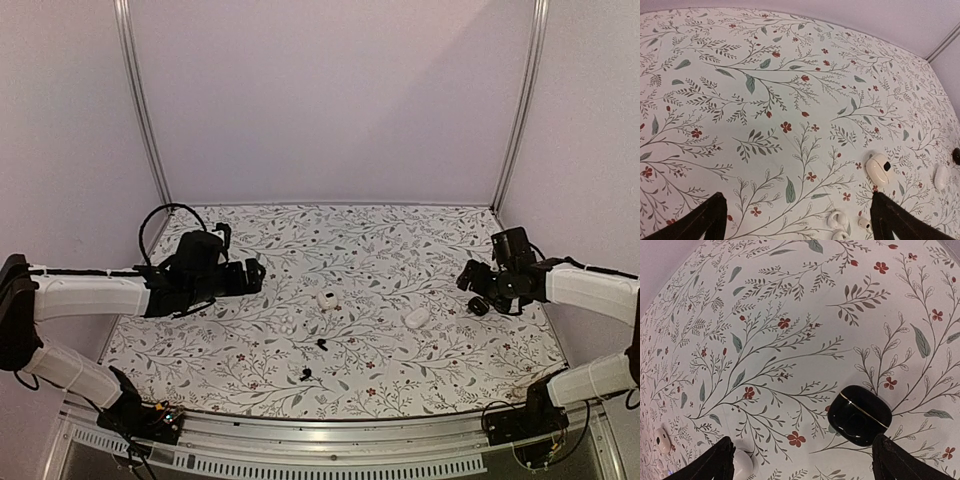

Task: Insert the wireless bluetooth earbuds into the charging case
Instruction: Pick up the charging case from the corner of the board.

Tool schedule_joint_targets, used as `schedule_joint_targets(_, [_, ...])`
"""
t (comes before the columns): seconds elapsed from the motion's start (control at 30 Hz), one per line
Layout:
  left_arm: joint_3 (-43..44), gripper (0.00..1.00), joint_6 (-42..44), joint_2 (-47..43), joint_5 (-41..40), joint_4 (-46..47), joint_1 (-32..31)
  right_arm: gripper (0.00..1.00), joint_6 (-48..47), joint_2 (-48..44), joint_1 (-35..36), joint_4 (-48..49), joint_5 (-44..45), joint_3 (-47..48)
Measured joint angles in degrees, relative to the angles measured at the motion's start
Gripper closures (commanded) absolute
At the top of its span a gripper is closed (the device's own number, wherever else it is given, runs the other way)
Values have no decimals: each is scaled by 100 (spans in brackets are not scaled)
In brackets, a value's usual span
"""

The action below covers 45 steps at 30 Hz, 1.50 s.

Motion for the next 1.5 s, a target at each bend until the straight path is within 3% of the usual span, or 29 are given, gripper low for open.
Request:
schedule_joint_targets(0.43, [0,0,-39,-160,-59,-120,-2,14,802,1123,-199,-835,643,382])
schedule_joint_targets(0.57, [0,0,-42,-168,-63,-140,-2,21,857,1390,-212,-863,691,463])
schedule_joint_targets(1.07, [-37,0,-37,-501,-35,61,-2,25,715,2210,-225,-898,997,1008])
schedule_joint_targets(1.37, [-37,0,-13,-501,-35,85,-2,38,424,2218,-227,-737,907,984])
schedule_joint_targets(1.5, [-37,0,-9,-501,-33,81,-2,50,177,2216,-236,-570,710,979])
